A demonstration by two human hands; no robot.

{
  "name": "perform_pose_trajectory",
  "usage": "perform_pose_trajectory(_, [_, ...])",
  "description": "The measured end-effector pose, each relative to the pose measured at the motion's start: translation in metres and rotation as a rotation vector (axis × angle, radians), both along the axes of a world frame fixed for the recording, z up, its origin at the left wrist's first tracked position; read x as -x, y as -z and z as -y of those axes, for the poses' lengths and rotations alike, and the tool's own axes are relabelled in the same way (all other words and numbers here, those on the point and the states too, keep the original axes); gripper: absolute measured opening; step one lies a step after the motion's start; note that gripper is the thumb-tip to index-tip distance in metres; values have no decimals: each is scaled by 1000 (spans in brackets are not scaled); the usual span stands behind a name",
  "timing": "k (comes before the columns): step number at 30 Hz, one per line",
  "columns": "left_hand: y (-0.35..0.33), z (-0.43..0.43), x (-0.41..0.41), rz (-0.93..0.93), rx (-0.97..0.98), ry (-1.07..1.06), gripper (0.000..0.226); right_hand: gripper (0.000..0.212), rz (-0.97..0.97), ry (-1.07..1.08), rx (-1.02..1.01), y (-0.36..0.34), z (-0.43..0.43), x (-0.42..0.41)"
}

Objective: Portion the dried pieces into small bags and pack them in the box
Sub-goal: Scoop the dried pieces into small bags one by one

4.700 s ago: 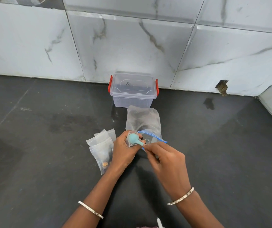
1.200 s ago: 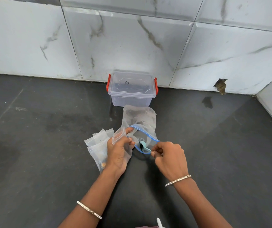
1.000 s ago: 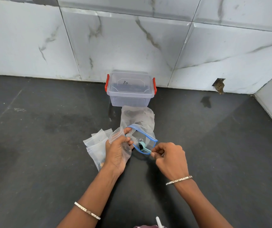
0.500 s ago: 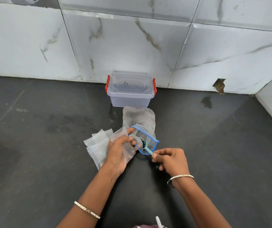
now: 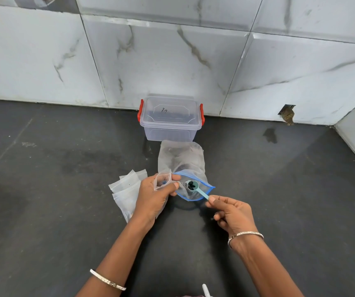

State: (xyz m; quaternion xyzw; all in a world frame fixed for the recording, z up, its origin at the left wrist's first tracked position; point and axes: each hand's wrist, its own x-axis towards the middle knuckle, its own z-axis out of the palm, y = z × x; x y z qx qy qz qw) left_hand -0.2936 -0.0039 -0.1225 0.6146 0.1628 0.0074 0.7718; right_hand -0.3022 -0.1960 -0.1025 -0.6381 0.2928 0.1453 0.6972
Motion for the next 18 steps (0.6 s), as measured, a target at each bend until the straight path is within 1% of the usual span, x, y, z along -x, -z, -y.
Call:
perform_pose_trajectory(3, [4, -1, 1, 4, -39, 7, 13, 11, 8, -3, -19, -6, 3, 3])
perform_pose_trajectory(5, [5, -1, 2, -3, -101, 0, 18, 13, 9, -31, -41, -16, 4, 6])
perform_pose_trajectory(7, [5, 1, 2, 14, -171, -13, 17, 12, 26, -57, -66, -29, 6, 11])
perform_pose_trajectory(9, [5, 2, 3, 43, -256, -21, 15, 10, 73, -71, -87, -42, 6, 15])
perform_pose_trajectory(12, [3, 5, 3, 83, -365, -25, 17, 10, 208, -110, -83, -58, 2, 19])
perform_pose_trajectory(14, [4, 6, 3, 85, -446, -20, 27, 9, 309, -144, -47, -64, -4, 20])
perform_pose_trajectory(16, [5, 7, 4, 84, -472, -2, 39, 6, 407, -185, 38, -66, -12, 21])
perform_pose_trajectory(18, [5, 8, 4, 93, -447, 2, 43, 5, 546, -246, 236, -64, -20, 23])
